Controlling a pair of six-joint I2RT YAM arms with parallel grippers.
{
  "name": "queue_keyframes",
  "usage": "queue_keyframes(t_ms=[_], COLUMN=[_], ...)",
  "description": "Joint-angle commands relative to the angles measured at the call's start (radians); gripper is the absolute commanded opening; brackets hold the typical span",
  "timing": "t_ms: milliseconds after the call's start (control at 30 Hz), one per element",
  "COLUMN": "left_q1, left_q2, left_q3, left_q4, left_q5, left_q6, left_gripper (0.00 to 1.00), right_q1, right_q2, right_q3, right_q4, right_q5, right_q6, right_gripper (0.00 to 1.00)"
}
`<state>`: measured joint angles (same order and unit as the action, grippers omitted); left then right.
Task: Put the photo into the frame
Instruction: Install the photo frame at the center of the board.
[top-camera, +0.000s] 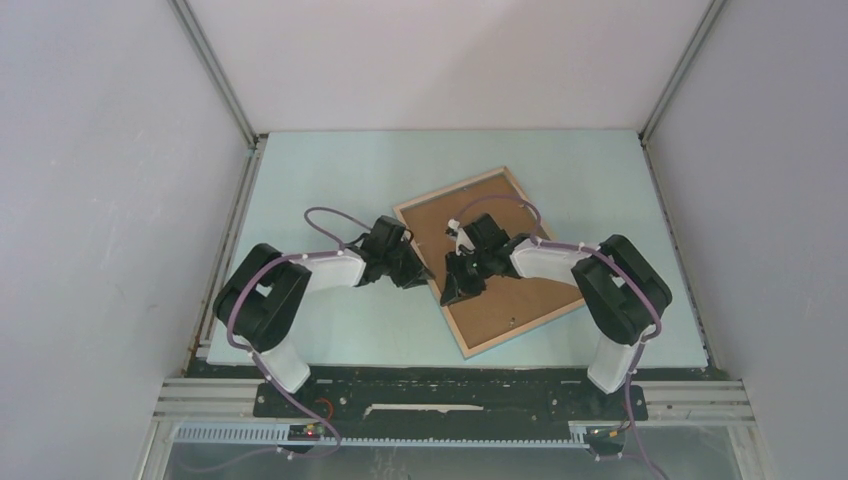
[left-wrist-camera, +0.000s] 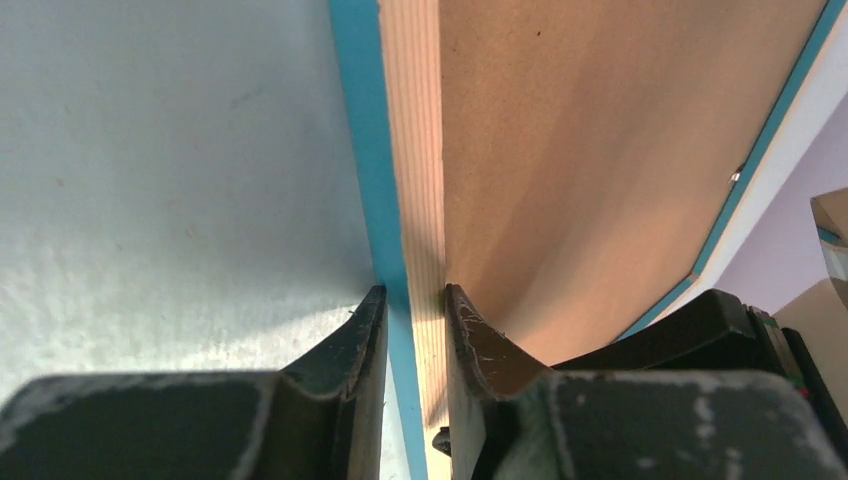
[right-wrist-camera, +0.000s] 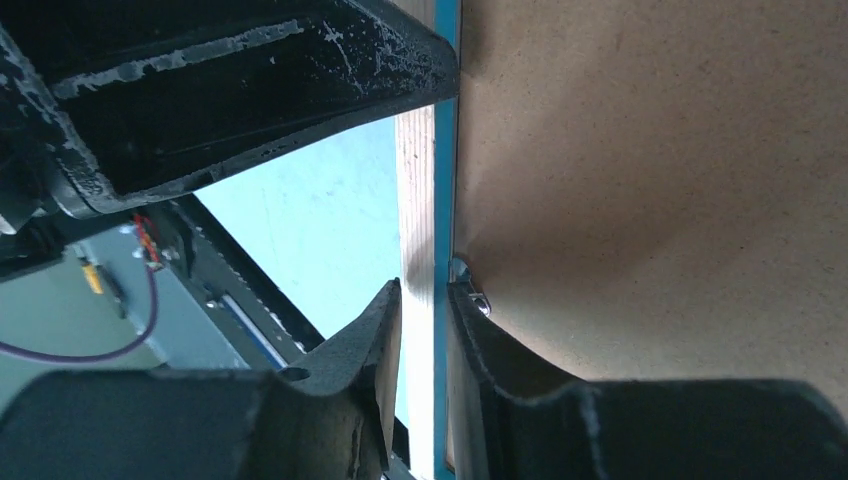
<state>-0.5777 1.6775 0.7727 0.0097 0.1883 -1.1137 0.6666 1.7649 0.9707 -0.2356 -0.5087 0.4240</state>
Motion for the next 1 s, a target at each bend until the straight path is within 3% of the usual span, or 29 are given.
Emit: queue_keyframes(t_ms=[0,233,467,967], left_q1=[0.056,0.062,0.066,0.083], left_q2=[0.05,0.06,0.077,0.072], left_q3=[0.075,0.103,0.111,0.107], left_q4=[-0.166,-0.201,-0.196,-0.186], left_q5=[-0.082,-0.102,-0.095,-0.076], left_q6=[0.222,0.321,0.324,0.327], left_gripper=[0.0,0.0,0.0,0.0], right_q1=[-0.031,-0.086,-0.067,-0.05], right_q2=[0.036,0.074,0.164,0.162], right_q3=[0.0,0.009,0.086,0.11], right_q4=[0.122,0.179,0.112,0.103], right_q5=[-0.06,-0.143,-0.146,-0.2], right_q6=[0.043,0.066,0.052,0.056], right_gripper=[0.3,0.31,0.32,0.29])
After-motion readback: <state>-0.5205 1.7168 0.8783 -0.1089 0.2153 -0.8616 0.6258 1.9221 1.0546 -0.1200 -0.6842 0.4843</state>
